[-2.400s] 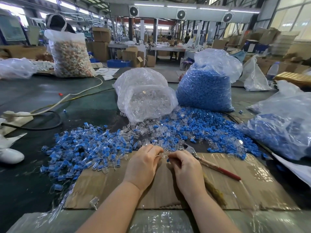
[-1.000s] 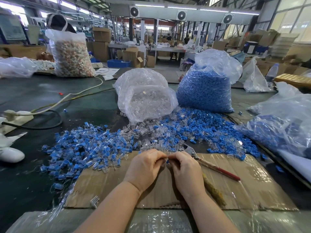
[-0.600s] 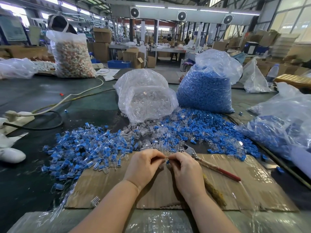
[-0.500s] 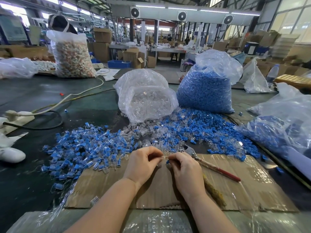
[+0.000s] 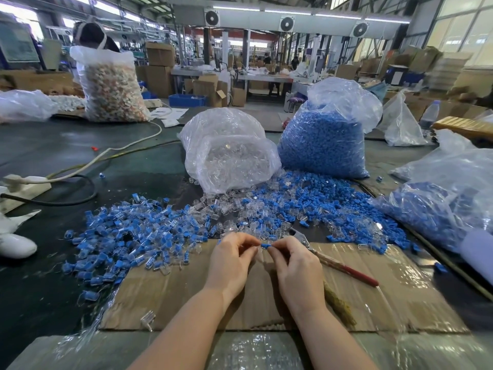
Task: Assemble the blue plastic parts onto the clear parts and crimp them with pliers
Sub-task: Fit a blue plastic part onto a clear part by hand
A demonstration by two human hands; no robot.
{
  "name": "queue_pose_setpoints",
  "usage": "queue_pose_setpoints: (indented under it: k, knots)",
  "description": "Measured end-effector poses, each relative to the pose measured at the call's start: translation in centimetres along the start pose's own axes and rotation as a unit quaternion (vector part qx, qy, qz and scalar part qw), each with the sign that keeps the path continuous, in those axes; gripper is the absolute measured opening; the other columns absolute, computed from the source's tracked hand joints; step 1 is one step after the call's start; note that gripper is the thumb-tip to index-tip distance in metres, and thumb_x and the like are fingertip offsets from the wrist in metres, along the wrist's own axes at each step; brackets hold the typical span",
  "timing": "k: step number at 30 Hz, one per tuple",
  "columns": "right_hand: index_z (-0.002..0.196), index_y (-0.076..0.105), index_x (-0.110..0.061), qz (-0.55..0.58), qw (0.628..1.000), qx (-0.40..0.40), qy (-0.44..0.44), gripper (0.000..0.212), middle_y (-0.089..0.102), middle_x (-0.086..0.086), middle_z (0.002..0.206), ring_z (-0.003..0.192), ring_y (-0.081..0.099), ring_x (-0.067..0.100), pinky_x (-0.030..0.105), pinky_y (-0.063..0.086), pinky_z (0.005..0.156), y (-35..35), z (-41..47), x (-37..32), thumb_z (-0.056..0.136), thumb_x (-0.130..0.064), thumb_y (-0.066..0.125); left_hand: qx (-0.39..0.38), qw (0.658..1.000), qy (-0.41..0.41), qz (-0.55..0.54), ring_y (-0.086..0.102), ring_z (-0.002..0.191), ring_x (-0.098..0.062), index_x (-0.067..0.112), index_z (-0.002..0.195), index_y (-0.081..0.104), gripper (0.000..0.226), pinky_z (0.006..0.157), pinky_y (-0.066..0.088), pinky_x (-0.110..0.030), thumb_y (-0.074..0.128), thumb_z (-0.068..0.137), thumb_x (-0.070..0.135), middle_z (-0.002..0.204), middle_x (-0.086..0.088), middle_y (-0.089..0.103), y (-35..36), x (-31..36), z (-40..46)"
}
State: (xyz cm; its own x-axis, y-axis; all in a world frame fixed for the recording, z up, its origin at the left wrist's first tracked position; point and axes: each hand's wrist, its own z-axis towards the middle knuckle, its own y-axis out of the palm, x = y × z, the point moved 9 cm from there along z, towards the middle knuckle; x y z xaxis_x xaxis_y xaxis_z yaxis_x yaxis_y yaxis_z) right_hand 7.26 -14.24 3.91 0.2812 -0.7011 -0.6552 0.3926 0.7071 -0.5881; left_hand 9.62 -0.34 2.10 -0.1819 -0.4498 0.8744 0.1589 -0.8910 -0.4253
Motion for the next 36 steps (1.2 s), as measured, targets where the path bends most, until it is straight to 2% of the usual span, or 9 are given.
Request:
queue_pose_setpoints:
  k: [3,5,9,12,15,19,26,30,36]
  knots:
    - [0.084,0.064,-0.014,-0.001,1.000,-0.013,-0.005,0.008,0.066,-0.005,0.079,0.076,0.058,0.014,0.020,0.038,0.068,0.2,-0.1,-0.2,0.088,-0.022,0.063,0.001,0.999,-0.013,-0.032,0.060,0.073,0.001,0.023,0.082,0.065,0.020,0.068,0.045,-0.005,0.062,0.086,0.004,0.079,0.008,0.066,0.1,-0.2,-0.2]
    - [0.083,0.064,-0.015,-0.008,1.000,-0.021,-0.008,0.011,0.066,-0.005,0.079,0.076,0.058,0.014,0.023,0.039,0.069,0.4,-0.1,-0.2,0.088,-0.024,0.063,-0.001,0.996,-0.031,-0.080,0.065,0.074,-0.009,0.021,0.083,0.065,0.021,0.070,0.052,-0.014,0.059,0.087,0.001,0.079,0.001,0.068,0.2,-0.6,-0.3]
    - [0.082,0.063,-0.013,-0.030,0.999,-0.030,-0.003,0.014,0.067,-0.002,0.079,0.078,0.059,0.018,0.032,0.043,0.071,0.6,-0.2,-0.2,0.088,-0.026,0.061,0.005,0.986,-0.065,-0.152,0.067,0.069,-0.014,0.015,0.085,0.064,0.017,0.064,0.055,-0.021,0.059,0.087,-0.001,0.079,-0.009,0.068,0.2,-1.3,-0.4]
    - [0.079,0.062,-0.012,-0.037,0.999,-0.028,0.002,0.015,0.066,0.000,0.077,0.077,0.059,0.020,0.033,0.043,0.071,0.6,-0.2,-0.1,0.086,-0.025,0.062,-0.003,0.985,-0.062,-0.160,0.067,0.068,-0.013,0.018,0.081,0.064,0.021,0.064,0.056,-0.022,0.061,0.086,-0.002,0.077,-0.007,0.068,0.4,-1.3,-0.5]
    - [0.078,0.063,-0.013,-0.046,0.999,-0.027,0.004,0.016,0.067,0.001,0.077,0.077,0.059,0.021,0.032,0.039,0.069,0.6,-0.2,0.0,0.085,-0.026,0.062,-0.018,0.992,-0.037,-0.117,0.067,0.074,-0.013,0.023,0.080,0.066,0.022,0.072,0.056,-0.027,0.063,0.085,0.002,0.077,0.000,0.069,0.6,-1.0,-0.5]
    - [0.078,0.063,-0.012,-0.051,0.998,-0.029,0.003,0.018,0.067,0.001,0.077,0.077,0.059,0.022,0.031,0.036,0.068,0.7,-0.2,0.0,0.086,-0.028,0.063,-0.030,0.996,-0.016,-0.084,0.066,0.077,-0.009,0.025,0.080,0.067,0.020,0.075,0.055,-0.025,0.065,0.084,0.005,0.078,0.005,0.070,0.7,-0.8,-0.5]
    - [0.084,0.067,-0.015,-0.023,0.999,-0.024,-0.023,0.013,0.068,-0.004,0.079,0.076,0.061,0.016,0.031,0.047,0.071,0.4,-0.2,-0.7,0.084,-0.028,0.067,-0.027,0.994,-0.031,-0.104,0.065,0.073,-0.009,0.024,0.082,0.065,0.020,0.070,0.053,-0.021,0.061,0.087,0.004,0.079,0.003,0.068,0.7,-0.9,-0.4]
    - [0.097,0.067,-0.017,-0.012,0.999,-0.019,-0.036,0.015,0.066,-0.007,0.087,0.079,0.060,0.012,0.026,0.047,0.072,0.2,-0.3,-1.0,0.082,-0.021,0.069,-0.031,0.993,-0.028,-0.107,0.064,0.073,-0.011,0.026,0.085,0.064,0.021,0.068,0.052,-0.020,0.060,0.088,0.005,0.080,0.002,0.068,0.8,-0.8,-0.4]
    - [0.096,0.069,-0.021,-0.017,0.997,-0.039,-0.061,0.014,0.066,-0.010,0.090,0.082,0.058,0.008,0.020,0.044,0.073,0.6,-0.4,-1.4,0.084,-0.016,0.067,-0.039,0.994,-0.026,-0.099,0.063,0.070,-0.005,0.018,0.089,0.067,0.016,0.065,0.050,-0.015,0.059,0.088,0.004,0.080,0.002,0.069,0.9,-0.9,-0.4]
